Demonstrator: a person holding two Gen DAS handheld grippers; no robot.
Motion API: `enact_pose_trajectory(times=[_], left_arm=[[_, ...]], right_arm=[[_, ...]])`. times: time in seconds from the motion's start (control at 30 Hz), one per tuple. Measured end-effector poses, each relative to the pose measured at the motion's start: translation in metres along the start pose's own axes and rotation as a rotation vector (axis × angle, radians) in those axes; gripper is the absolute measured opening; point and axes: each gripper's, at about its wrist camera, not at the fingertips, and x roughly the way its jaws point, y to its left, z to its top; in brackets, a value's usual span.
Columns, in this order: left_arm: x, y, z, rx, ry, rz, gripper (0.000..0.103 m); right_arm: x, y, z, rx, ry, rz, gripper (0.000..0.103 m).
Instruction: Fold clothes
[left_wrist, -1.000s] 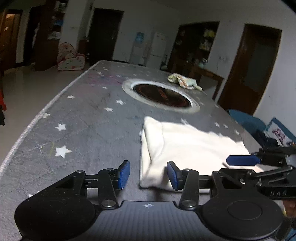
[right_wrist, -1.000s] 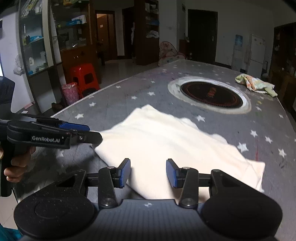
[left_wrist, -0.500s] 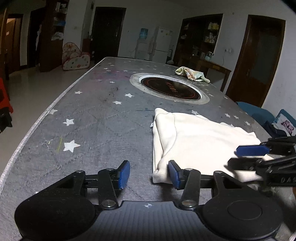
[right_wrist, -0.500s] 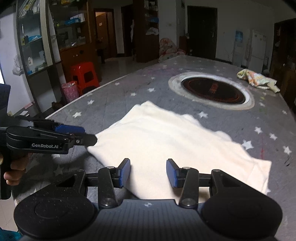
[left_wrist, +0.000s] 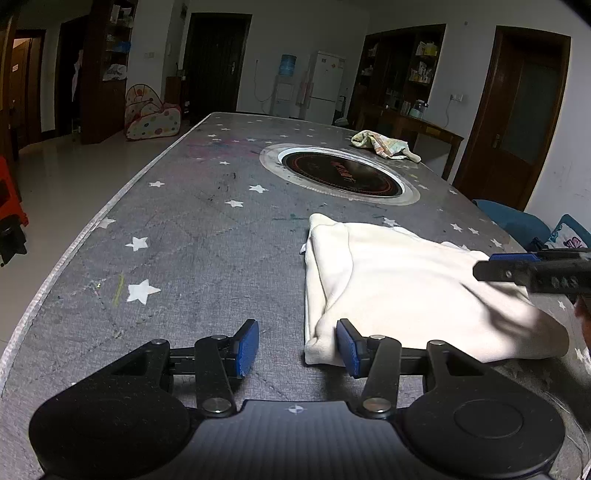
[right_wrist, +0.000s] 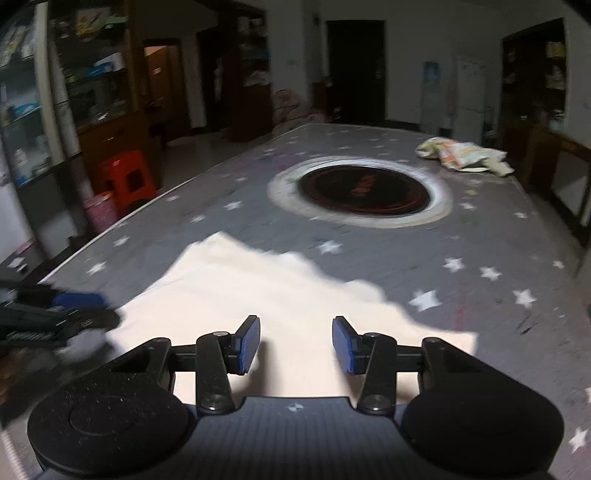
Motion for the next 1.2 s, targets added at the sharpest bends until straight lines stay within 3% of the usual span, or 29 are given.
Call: enact_pose_trajectory(times=[0.23, 0.5, 0.8, 1.03, 1.2], left_arm=[[0.0, 0.001, 0.001, -0.001, 0.005, -0.006, 0.051], [0.0, 0.0, 0.001, -0.005, 0.006, -0.005, 0.051], [0.0, 0.003, 0.0, -0.01, 0.005, -0.016, 0.051], [0.0, 0.003, 0.0, -0.01, 0.004, -0.018, 0.051], [0.0, 0.004, 0.0, -0.014, 0.003, -0.022, 0.051]], right_arm=[[0.023, -0.028, -0.006, 0.062, 0.064, -0.055, 0.042], [0.024, -0.013, 0.018, 0.038, 0.024, -0.02, 0.042], [0.056, -0.001, 0.021, -0.005, 0.065, -0.093, 0.041], [0.055, 0.012, 0.035, 0.028, 0.032, -0.045, 0.04], [0.08, 0.019, 0.036, 0.034, 0.068, -0.073, 0.037]])
